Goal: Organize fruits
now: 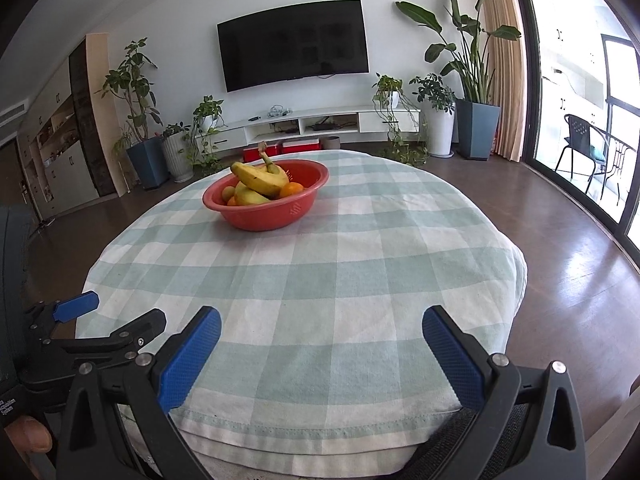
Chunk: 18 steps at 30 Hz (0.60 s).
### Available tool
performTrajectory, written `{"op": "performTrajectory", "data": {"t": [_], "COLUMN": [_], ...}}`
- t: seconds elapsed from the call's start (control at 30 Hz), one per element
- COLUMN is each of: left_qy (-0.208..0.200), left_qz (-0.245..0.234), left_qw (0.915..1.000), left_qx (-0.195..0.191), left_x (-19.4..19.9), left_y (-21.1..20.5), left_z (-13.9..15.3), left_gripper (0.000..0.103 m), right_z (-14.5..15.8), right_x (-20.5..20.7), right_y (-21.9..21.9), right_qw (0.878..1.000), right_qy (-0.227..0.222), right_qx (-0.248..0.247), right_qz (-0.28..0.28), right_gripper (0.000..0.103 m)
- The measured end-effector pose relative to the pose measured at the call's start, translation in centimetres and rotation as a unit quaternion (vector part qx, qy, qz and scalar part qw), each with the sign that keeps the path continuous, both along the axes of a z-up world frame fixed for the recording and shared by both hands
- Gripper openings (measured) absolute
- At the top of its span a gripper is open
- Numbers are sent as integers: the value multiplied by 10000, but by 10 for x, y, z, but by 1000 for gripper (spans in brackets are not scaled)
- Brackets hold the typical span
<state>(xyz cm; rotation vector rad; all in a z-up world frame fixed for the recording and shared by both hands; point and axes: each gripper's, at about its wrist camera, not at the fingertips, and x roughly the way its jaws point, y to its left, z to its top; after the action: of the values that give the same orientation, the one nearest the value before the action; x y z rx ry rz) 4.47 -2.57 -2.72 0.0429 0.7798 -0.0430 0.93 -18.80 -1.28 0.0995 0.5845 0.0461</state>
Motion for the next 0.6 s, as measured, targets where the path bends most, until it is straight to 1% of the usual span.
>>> {"op": "performTrajectory", "data": {"t": [0.6], "left_qy": [6], "left_qz": [1], "left_qw": [10000], "left_qx": [-32], "left_x": [0], "left_y": [2], "left_z": [0], "left_gripper": [103], "right_z": [-2], "right_x": [0], "right_y": [3], "right_qw": [10000], "right_qy": [40], "right_qx": [-78], "right_qz": [43], "right_gripper": [103]}}
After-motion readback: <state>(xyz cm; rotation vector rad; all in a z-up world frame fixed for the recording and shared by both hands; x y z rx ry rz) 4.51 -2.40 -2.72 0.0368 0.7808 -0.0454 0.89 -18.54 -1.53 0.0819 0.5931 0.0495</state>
